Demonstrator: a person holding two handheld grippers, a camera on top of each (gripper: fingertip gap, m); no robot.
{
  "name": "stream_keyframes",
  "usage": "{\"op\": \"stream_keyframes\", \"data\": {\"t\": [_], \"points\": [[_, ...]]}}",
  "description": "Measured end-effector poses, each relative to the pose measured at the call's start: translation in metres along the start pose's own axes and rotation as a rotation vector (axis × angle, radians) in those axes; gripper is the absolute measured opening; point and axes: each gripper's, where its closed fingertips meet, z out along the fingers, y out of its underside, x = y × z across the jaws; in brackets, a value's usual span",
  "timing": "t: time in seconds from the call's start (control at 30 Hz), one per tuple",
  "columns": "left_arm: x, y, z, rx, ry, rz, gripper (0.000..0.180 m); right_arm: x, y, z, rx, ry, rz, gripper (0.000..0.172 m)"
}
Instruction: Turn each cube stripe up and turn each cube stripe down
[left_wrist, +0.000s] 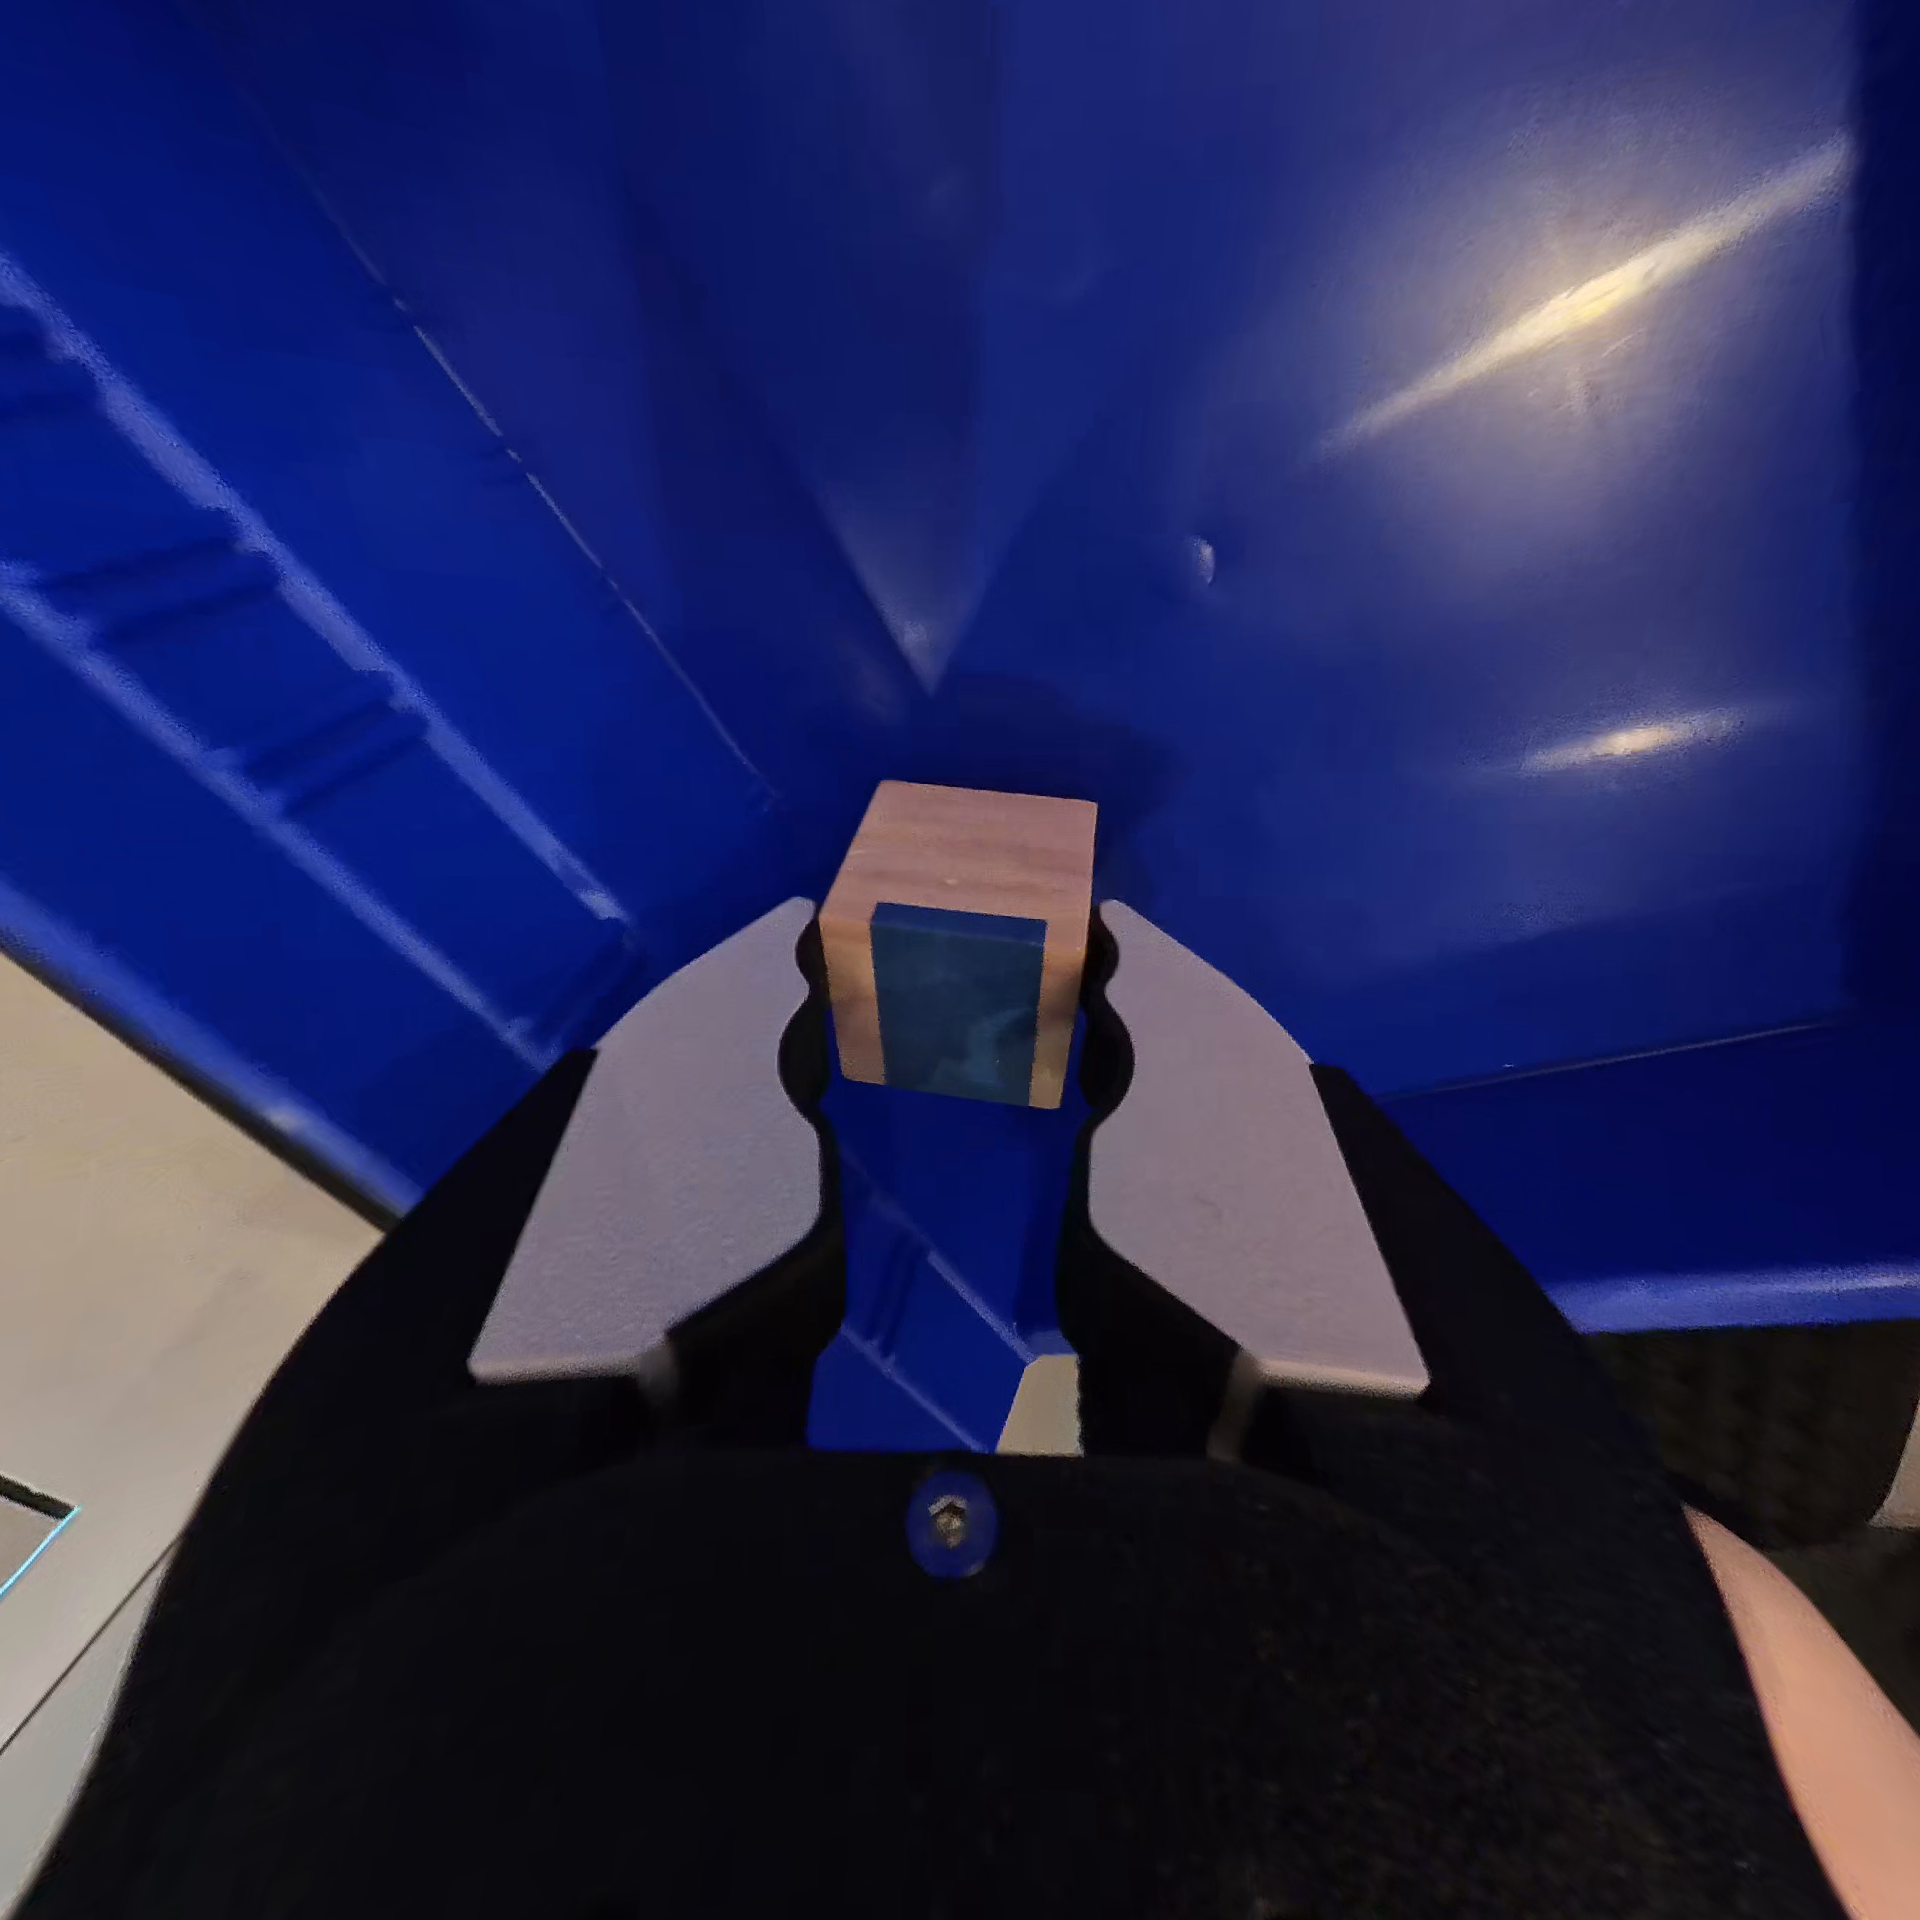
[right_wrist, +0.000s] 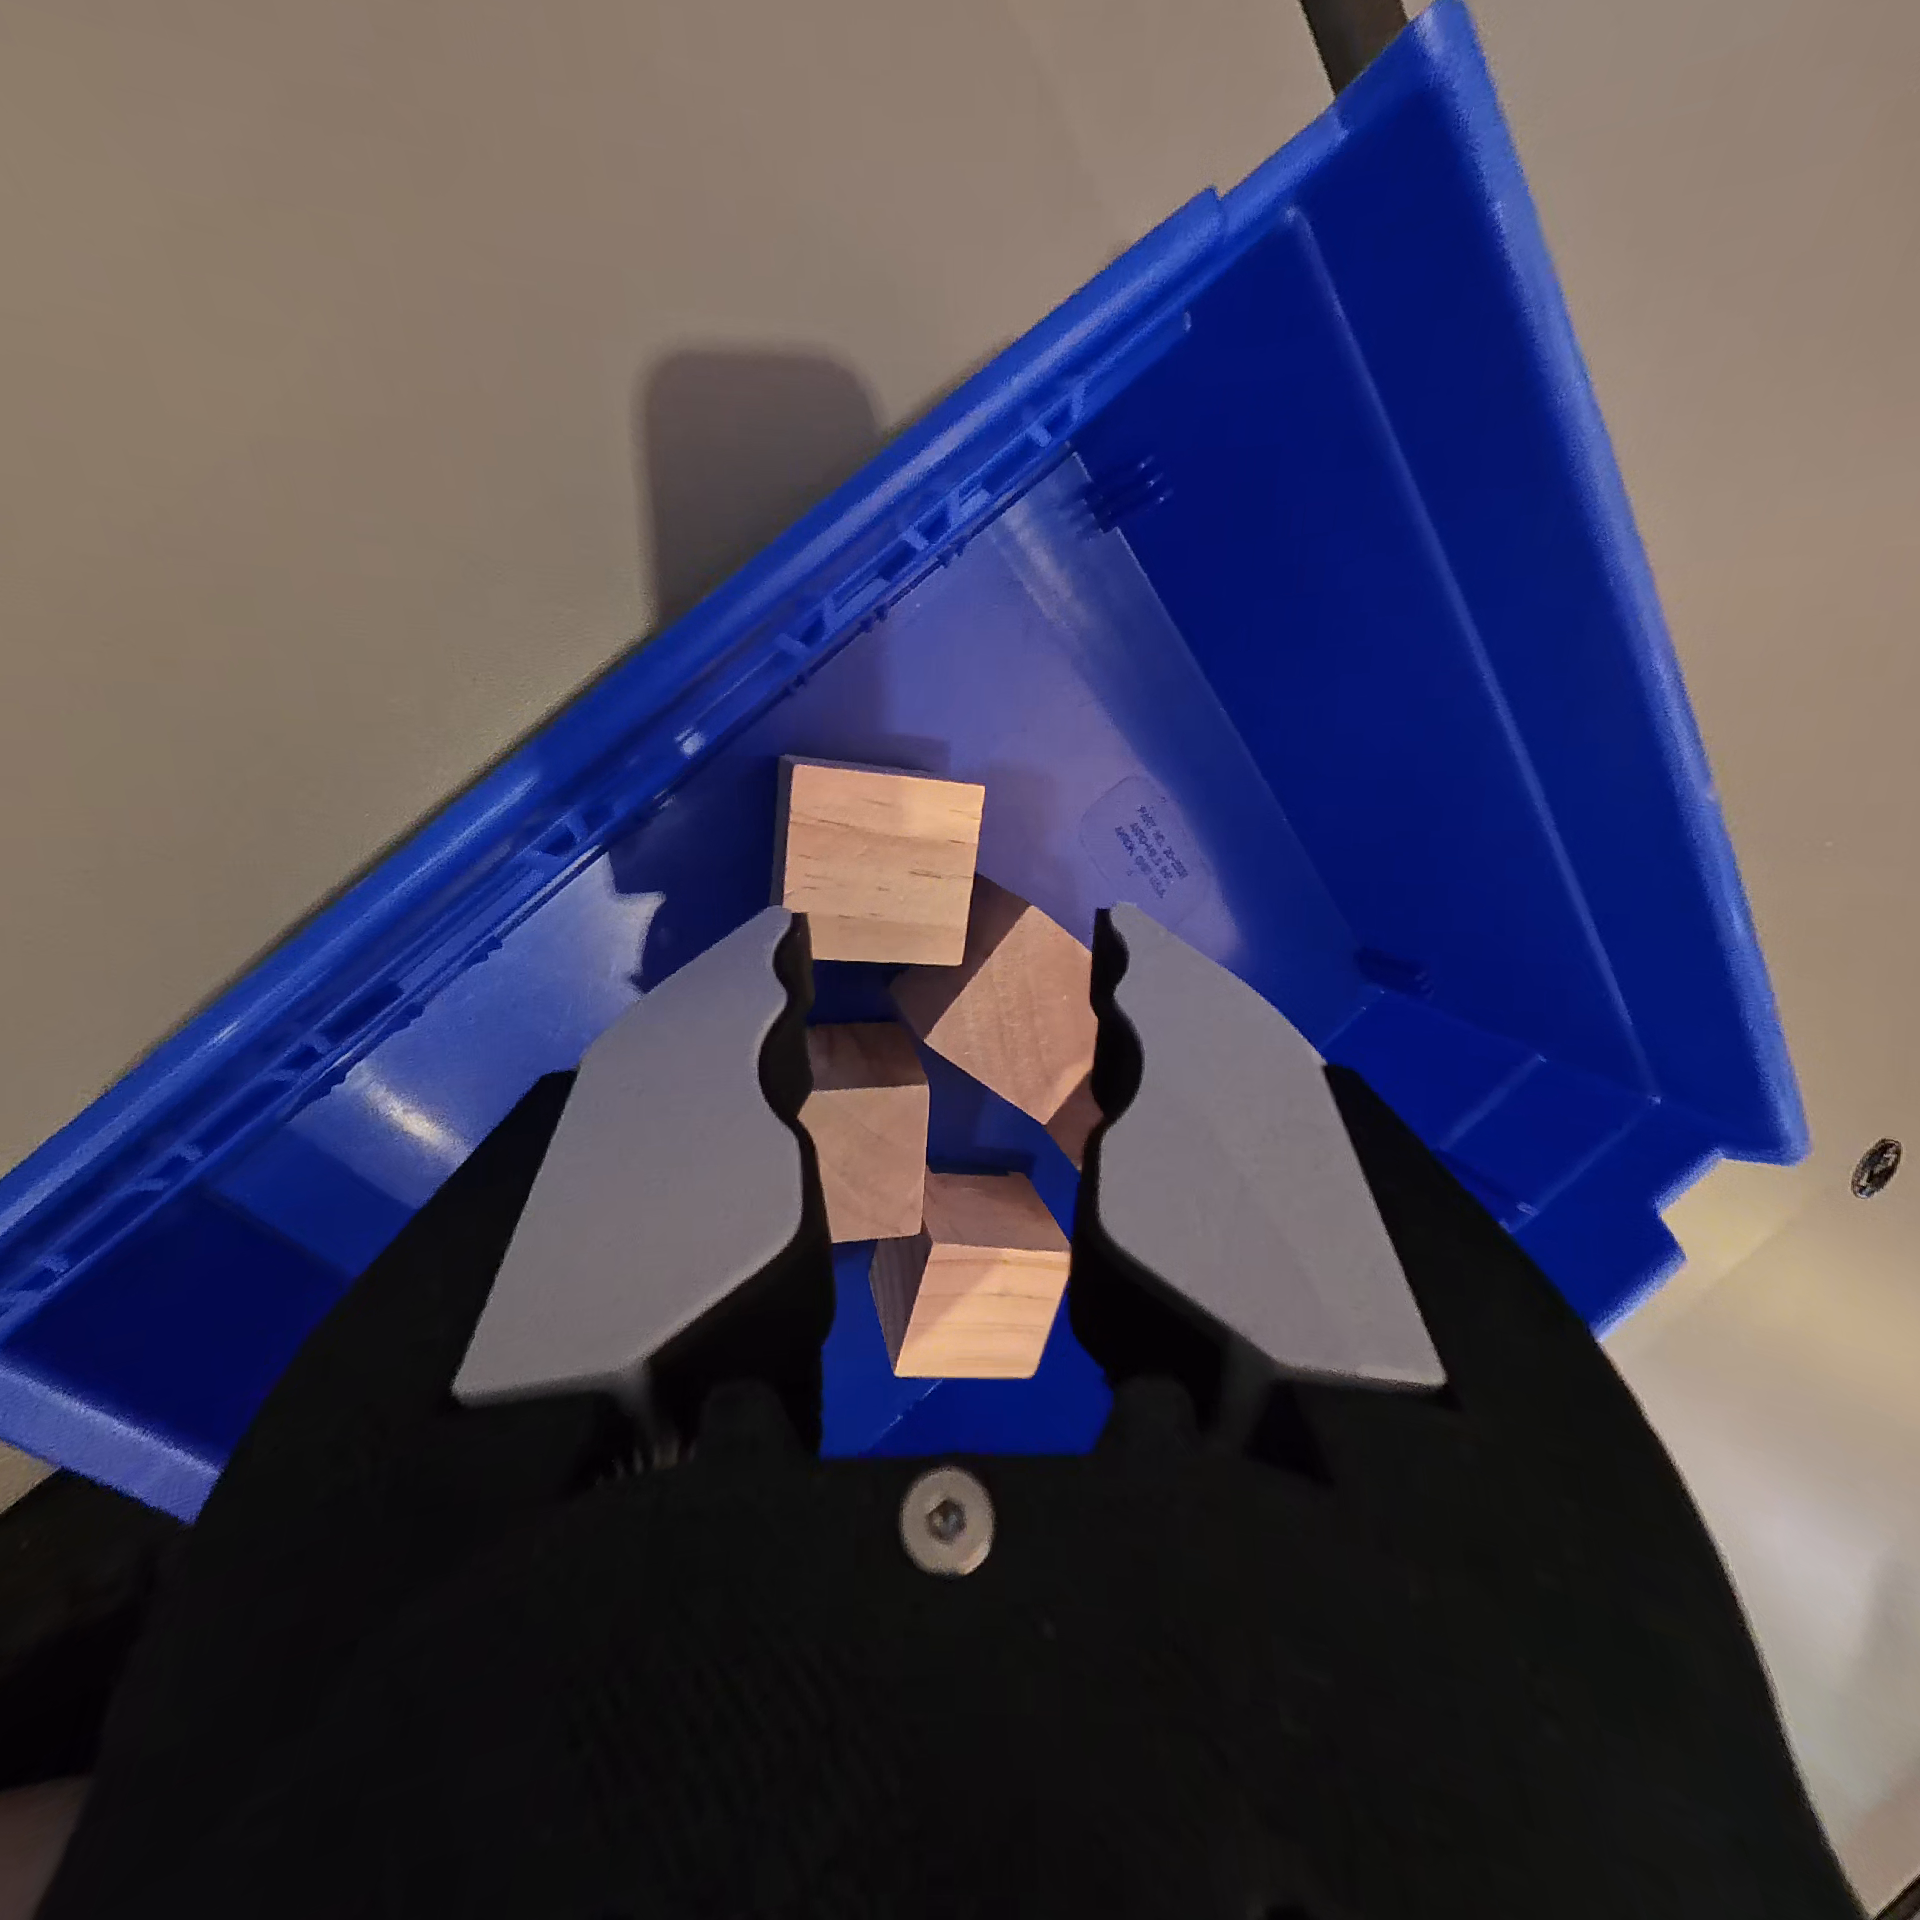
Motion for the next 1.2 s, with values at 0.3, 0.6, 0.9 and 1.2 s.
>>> {"op": "stream_keyframes", "data": {"t": [0.3, 0.6, 0.9, 1.2], "points": [[0.027, -0.053, -0.146, 0.734, 0.045, 0.010, 0.046, 0.036, -0.043, -0.079, 0.219, 0.386, 0.093, 0.047], [0.207, -0.048, -0.285, 1.211, 0.800, 0.475, 0.046, -0.158, -0.180, -0.215, 1.225, 0.458, -0.551, 0.079], [0.292, -0.030, -0.283, 1.036, 1.077, 0.720, 0.046, -0.243, -0.190, -0.206, 1.328, 0.479, -0.798, 0.064], [0.275, -0.030, -0.276, 1.090, 0.847, 0.743, 0.062, -0.208, -0.172, -0.218, 1.145, 0.343, -0.717, 0.045]]}}
